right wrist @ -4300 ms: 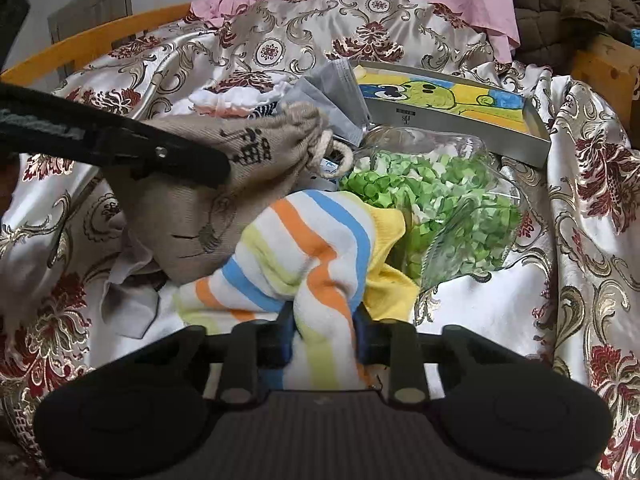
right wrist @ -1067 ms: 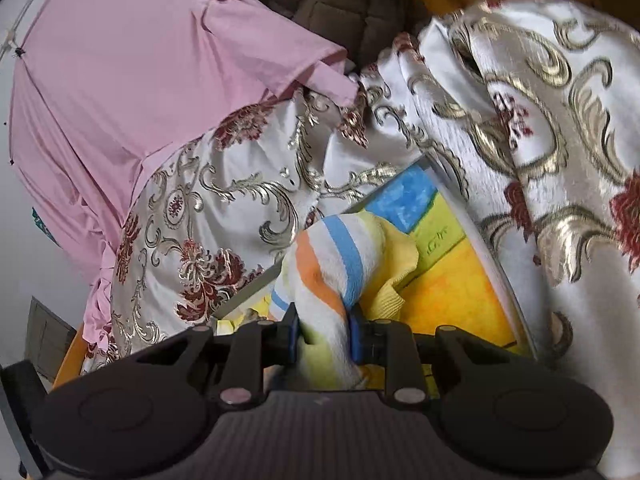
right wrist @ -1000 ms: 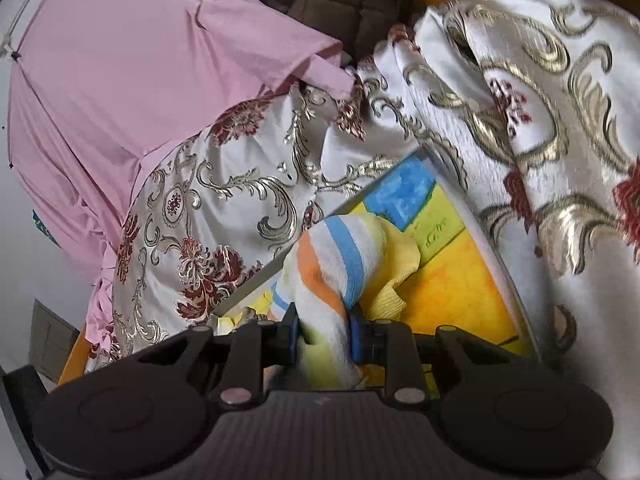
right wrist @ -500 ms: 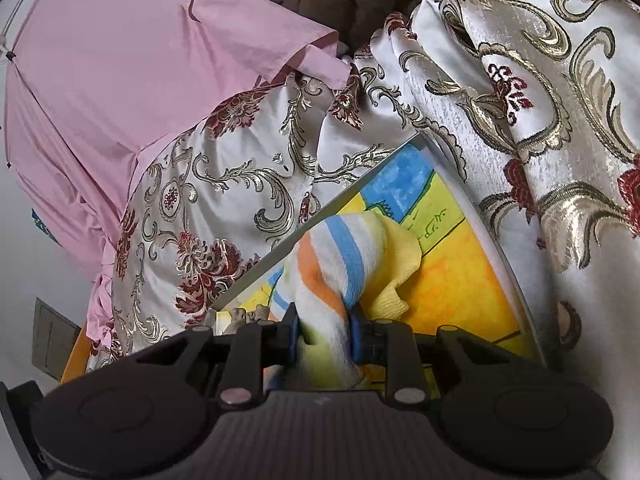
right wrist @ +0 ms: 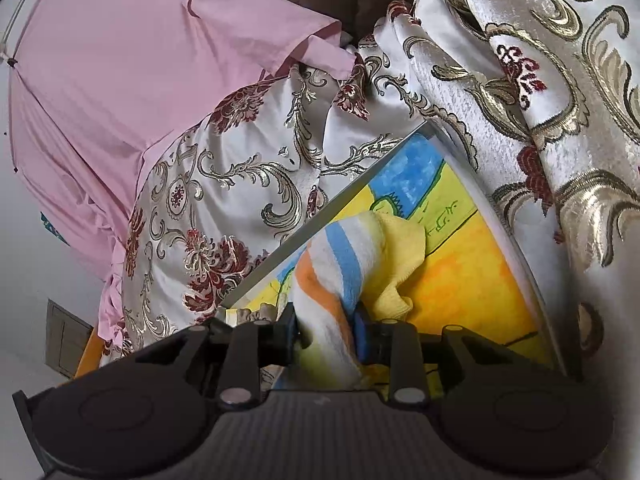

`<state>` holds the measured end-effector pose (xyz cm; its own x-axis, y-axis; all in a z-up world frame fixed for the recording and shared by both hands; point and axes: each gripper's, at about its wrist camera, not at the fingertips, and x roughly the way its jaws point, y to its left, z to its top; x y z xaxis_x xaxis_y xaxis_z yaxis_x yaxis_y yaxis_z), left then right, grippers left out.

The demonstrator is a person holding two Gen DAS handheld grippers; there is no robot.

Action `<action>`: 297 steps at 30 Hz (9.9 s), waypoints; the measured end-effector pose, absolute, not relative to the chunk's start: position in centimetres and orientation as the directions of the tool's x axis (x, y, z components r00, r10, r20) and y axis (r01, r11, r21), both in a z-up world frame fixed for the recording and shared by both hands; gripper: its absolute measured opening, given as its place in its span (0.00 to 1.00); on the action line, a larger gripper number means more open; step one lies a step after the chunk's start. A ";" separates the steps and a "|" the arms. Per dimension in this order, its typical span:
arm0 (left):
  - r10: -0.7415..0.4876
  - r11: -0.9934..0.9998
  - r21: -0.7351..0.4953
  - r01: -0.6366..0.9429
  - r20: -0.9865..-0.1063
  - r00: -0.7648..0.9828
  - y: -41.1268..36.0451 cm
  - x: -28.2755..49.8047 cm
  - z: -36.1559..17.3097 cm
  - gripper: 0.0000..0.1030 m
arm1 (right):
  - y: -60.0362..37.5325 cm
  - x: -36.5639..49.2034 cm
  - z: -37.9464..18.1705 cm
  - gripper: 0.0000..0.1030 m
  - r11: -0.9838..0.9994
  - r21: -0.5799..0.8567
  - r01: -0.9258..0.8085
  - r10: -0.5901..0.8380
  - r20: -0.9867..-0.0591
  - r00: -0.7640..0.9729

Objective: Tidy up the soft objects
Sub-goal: 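Open the left tool to drop the sack while the right tool releases the striped cloth into the tray, then withdraw both tools from the tray back toward the pile, then grasp the grey cloth with the left tool while the right tool grasps the orange silicone strap, then carry the grey cloth with the left tool while the right tool carries the orange strap over the tray, then open the left tool to drop the grey cloth while the right tool releases the orange strap into the tray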

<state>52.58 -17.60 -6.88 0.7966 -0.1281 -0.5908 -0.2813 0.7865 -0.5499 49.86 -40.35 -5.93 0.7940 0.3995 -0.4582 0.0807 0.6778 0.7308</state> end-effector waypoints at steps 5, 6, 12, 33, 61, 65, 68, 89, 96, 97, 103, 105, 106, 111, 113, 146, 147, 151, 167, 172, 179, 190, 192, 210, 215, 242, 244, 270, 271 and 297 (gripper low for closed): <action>-0.188 0.737 -0.631 -0.242 -0.536 0.823 -17.8 52.4 -7.4 0.80 | -40.8 49.7 -6.0 0.32 0.655 0.751 0.081 0.421 -0.451 0.787; -0.196 0.717 -0.655 -0.241 -0.521 0.831 -17.7 52.3 -7.6 0.82 | -40.9 49.7 -6.0 0.32 0.655 0.751 0.083 0.419 -0.452 0.787; -0.231 0.684 -0.702 -0.200 -0.468 0.853 -17.8 52.4 -7.9 0.90 | -40.5 49.8 -6.0 0.32 0.652 0.755 0.070 0.445 -0.456 0.771; -0.252 0.662 -0.719 -0.212 -0.480 0.840 -15.3 50.4 -7.0 0.98 | -40.2 48.9 -4.5 0.59 0.736 0.675 0.049 0.403 -0.495 0.770; -0.376 0.755 -0.649 -0.096 -0.548 0.747 -9.5 40.4 -4.3 0.99 | -38.1 37.5 1.9 0.86 0.864 0.501 0.057 0.244 -0.514 0.822; -0.365 0.802 -0.597 -0.024 -0.522 0.771 -8.9 37.2 -3.1 0.99 | -37.1 34.4 2.9 0.91 0.887 0.459 0.037 0.222 -0.496 0.839; -0.349 0.861 -0.504 0.067 -0.490 0.799 -8.8 34.3 -1.5 0.99 | -36.2 32.0 3.1 0.93 0.911 0.411 0.033 0.189 -0.487 0.853; -0.190 0.972 -0.204 0.114 -0.405 0.894 -1.9 14.8 1.0 0.99 | -27.7 13.2 3.2 0.99 0.988 0.152 0.014 0.049 -0.405 0.913; -0.166 0.979 -0.180 0.095 -0.436 0.885 -0.4 10.7 0.8 0.99 | -25.3 9.5 2.4 0.99 0.995 0.096 -0.009 0.049 -0.426 0.903; -0.165 0.979 -0.179 0.093 -0.443 0.881 -0.4 10.4 0.7 0.99 | -25.2 9.1 2.3 0.99 0.996 0.092 -0.012 0.050 -0.427 0.903; -0.182 0.977 -0.194 0.092 -0.519 0.835 0.9 7.9 -0.2 0.99 | -24.2 7.2 1.6 1.00 0.996 0.083 -0.032 0.066 -0.451 0.890; -0.172 0.980 -0.182 0.085 -0.541 0.823 0.9 7.3 -0.3 0.99 | -23.9 6.6 1.4 1.00 0.996 0.077 -0.041 0.072 -0.459 0.885; -0.167 0.981 -0.172 0.086 -0.544 0.822 0.9 7.1 -0.2 0.99 | -23.6 6.3 1.3 1.00 0.996 0.072 -0.047 0.075 -0.465 0.882; -0.157 0.987 -0.128 0.100 -0.584 0.796 0.4 7.4 -0.5 0.99 | -22.1 5.6 0.3 1.00 0.996 -0.004 -0.092 0.076 -0.514 0.854; -0.168 0.985 -0.131 0.110 -0.615 0.771 0.4 8.2 -0.8 0.99 | -21.3 5.6 -0.1 1.00 0.993 -0.048 -0.109 0.067 -0.534 0.843; -0.349 0.904 -0.121 0.410 -0.763 0.544 -4.3 18.2 -6.0 0.96 | -14.5 10.5 -7.7 0.81 0.835 -0.429 -0.344 -0.049 -0.681 0.731; -0.351 0.903 -0.123 0.411 -0.763 0.543 -4.3 18.2 -6.1 0.94 | -14.3 10.7 -7.8 0.80 0.826 -0.442 -0.348 -0.050 -0.674 0.737; -0.346 0.907 -0.124 0.404 -0.765 0.543 -4.3 18.4 -6.2 0.83 | -13.9 11.6 -8.5 0.73 0.801 -0.478 -0.361 -0.048 -0.653 0.756; -0.378 0.911 -0.207 0.358 -0.765 0.520 -4.0 17.9 -5.4 0.67 | -13.8 12.7 -9.2 0.56 0.788 -0.494 -0.368 -0.048 -0.645 0.763; -0.398 0.908 -0.246 0.339 -0.757 0.518 -3.9 18.5 -5.9 0.67 | -13.6 13.3 -9.3 0.56 0.793 -0.498 -0.352 -0.055 -0.633 0.772; -0.376 0.913 -0.204 0.353 -0.758 0.534 -4.0 18.6 -6.2 0.55 | -13.9 13.9 -9.5 0.57 0.804 -0.491 -0.336 -0.059 -0.628 0.776; -0.378 0.916 -0.216 0.339 -0.752 0.541 -3.7 16.6 -5.6 0.20 | -14.6 13.6 -8.4 0.36 0.851 -0.414 -0.323 -0.028 -0.649 0.760; -0.390 0.909 -0.217 0.356 -0.744 0.542 -3.8 16.1 -5.6 0.18 | -14.9 13.6 -8.1 0.32 0.864 -0.390 -0.317 -0.018 -0.655 0.756; -0.387 0.914 -0.218 0.341 -0.719 0.577 -3.5 15.8 -5.3 0.14 | -14.9 13.7 -8.5 0.42 0.844 -0.448 -0.295 -0.083 -0.652 0.753; -0.392 0.913 -0.227 0.339 -0.717 0.576 -3.5 16.0 -5.5 0.14 | -14.4 14.6 -9.3 0.43 0.825 -0.491 -0.279 -0.120 -0.635 0.763; -0.455 0.890 -0.262 0.372 -0.493 0.742 -2.6 15.6 0.4 0.14 | -19.7 12.2 -1.0 0.07 0.976 -0.133 -0.173 0.085 -0.499 0.863; -0.451 0.892 -0.275 0.360 -0.471 0.758 -2.5 16.9 1.4 0.14 | -20.2 12.9 0.1 0.07 0.980 -0.109 -0.169 0.098 -0.472 0.876; -0.401 0.914 -0.292 0.283 -0.524 0.752 -13.2 46.7 0.4 0.15 | -33.5 36.3 1.3 0.08 0.984 0.174 -0.026 0.105 -0.460 0.882; -0.396 0.914 -0.301 0.271 -0.527 0.752 -13.3 47.2 0.1 0.15 | -33.7 36.9 1.1 0.08 0.985 0.172 -0.016 0.096 -0.464 0.881; -0.323 0.941 -0.298 0.162 -0.643 0.694 -12.7 48.7 -2.9 0.42 | -34.5 41.5 -2.0 0.34 0.967 0.252 0.028 0.116 -0.537 0.835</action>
